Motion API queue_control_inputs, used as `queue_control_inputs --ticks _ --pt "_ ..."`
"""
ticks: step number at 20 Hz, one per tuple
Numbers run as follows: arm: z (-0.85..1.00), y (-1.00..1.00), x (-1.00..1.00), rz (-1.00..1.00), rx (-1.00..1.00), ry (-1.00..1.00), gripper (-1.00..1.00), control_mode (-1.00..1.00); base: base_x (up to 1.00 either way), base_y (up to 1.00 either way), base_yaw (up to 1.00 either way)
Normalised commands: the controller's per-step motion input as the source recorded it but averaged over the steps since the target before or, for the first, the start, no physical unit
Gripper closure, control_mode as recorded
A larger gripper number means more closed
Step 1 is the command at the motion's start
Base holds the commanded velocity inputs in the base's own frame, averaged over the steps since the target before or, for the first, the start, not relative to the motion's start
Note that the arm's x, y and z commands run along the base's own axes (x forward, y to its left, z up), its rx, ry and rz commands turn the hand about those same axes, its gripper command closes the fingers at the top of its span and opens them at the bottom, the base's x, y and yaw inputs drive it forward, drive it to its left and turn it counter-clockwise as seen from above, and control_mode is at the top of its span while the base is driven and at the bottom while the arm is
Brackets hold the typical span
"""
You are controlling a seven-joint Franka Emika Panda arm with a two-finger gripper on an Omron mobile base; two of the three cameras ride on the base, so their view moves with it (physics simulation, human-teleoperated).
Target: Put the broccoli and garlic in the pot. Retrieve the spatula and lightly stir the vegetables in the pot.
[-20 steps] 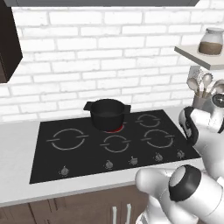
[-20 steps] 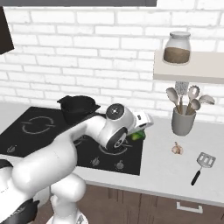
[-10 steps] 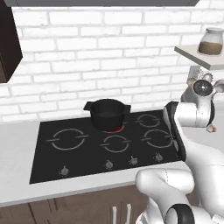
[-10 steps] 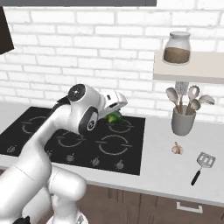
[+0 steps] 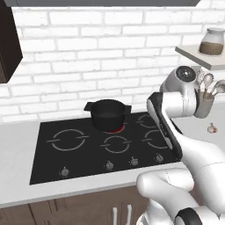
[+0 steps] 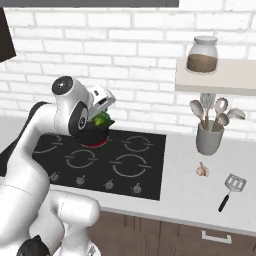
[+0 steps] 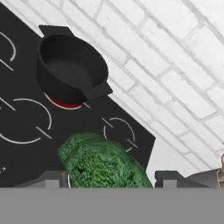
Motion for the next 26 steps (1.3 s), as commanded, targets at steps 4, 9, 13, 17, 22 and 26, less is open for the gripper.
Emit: queue_control_inputs --ticks 4,9,13,17,22,26 --pt "-0.03 0.07 0.02 0.03 0.00 0.05 1.00 -1.00 0.00 0.00 0.00" --pt "-0.06 0.66 0.55 0.00 0.00 0.01 1.00 -1.00 0.00 0.00 0.00" --pt "-0.03 1.00 0.75 0.08 0.00 0.23 1.00 -1.00 0.00 0.00 0.00" --pt "-0.17 0.99 0.88 0.19 0.00 0.43 1.00 -1.00 0.00 0.00 0.00" --pt "-0.40 0.54 0.96 0.08 0.01 0.33 1.00 -1.00 0.00 0.00 0.00" --pt "-0.63 0.07 0.83 0.00 0.00 0.06 1.00 -1.00 0.00 0.00 0.00"
